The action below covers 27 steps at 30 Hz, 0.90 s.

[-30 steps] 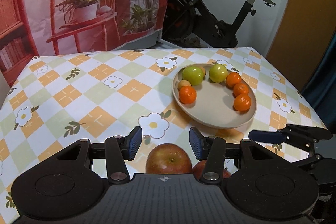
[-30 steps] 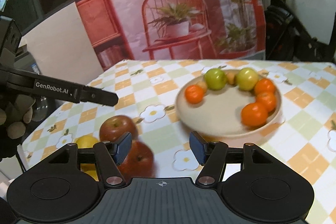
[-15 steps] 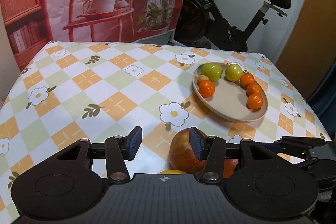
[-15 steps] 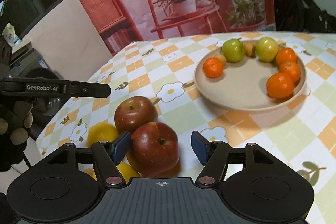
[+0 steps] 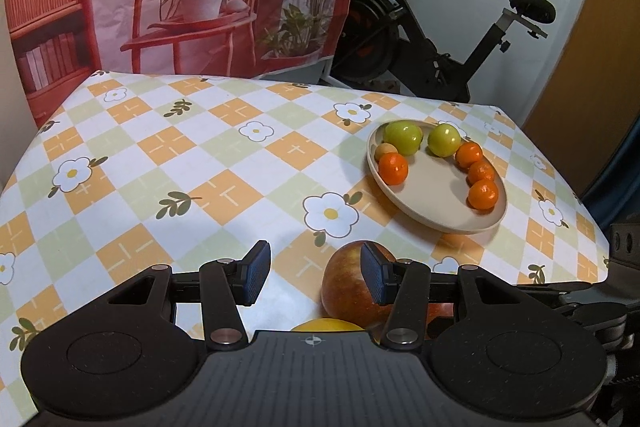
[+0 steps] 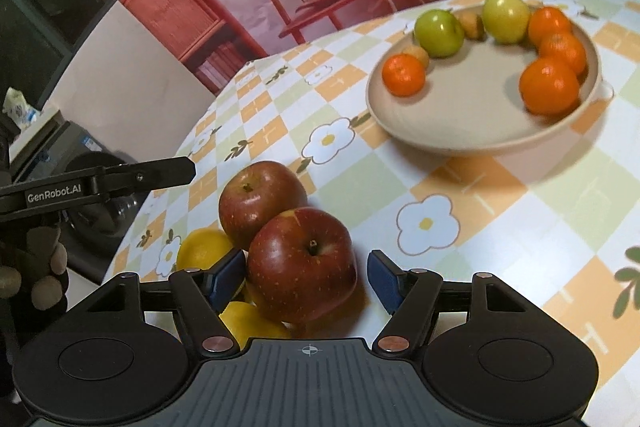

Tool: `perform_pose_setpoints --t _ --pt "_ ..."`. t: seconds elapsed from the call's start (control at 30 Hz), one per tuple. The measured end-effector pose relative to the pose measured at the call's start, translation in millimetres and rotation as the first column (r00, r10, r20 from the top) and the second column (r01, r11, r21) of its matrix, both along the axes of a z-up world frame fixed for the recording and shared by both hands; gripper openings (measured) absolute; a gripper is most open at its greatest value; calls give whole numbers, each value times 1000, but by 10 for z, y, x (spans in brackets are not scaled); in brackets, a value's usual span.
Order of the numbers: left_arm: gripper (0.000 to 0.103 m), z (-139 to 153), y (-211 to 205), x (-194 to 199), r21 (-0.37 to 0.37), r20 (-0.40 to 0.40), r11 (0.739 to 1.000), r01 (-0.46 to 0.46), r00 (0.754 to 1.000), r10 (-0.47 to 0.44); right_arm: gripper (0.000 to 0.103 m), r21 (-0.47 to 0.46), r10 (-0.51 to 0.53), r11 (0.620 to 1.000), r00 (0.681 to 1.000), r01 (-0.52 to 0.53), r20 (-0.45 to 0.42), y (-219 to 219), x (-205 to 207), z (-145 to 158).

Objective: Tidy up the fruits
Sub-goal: 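Move both grippers back toward the red apples beside the plate, then grasp a red apple with the left gripper while the right gripper grasps another red apple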

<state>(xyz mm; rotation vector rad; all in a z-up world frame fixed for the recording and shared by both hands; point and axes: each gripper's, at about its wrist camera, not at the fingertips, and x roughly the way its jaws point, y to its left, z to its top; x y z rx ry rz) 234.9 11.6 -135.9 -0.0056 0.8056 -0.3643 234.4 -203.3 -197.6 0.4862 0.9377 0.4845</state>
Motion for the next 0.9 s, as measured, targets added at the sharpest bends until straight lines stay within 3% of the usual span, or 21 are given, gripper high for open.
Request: perform_pose_setpoints --t 0.1,0.23,0.53,0.7,0.9 --pt "52 -4 -12 -7 1 -2 1000 2 1000 -2 65 29 -8 1000 1000 9 -22 -25 14 -39" --pt "52 -9 -30 -5 -2 -9 1000 7 1000 -7 57 57 0 998 1000 2 -31 -35 21 -58" --pt "52 21 -159 43 -15 -14 999 50 999 -50 57 -63 -8 998 999 10 40 -108 -2 78" --pt "52 54 -390 132 -26 -17 993 114 993 -115 57 -266 24 964 991 12 130 -211 -7 209" --pt "51 -23 -833 250 -65 -63 972 224 972 -228 57 -545 186 838 956 -33 228 -118 -104 257"
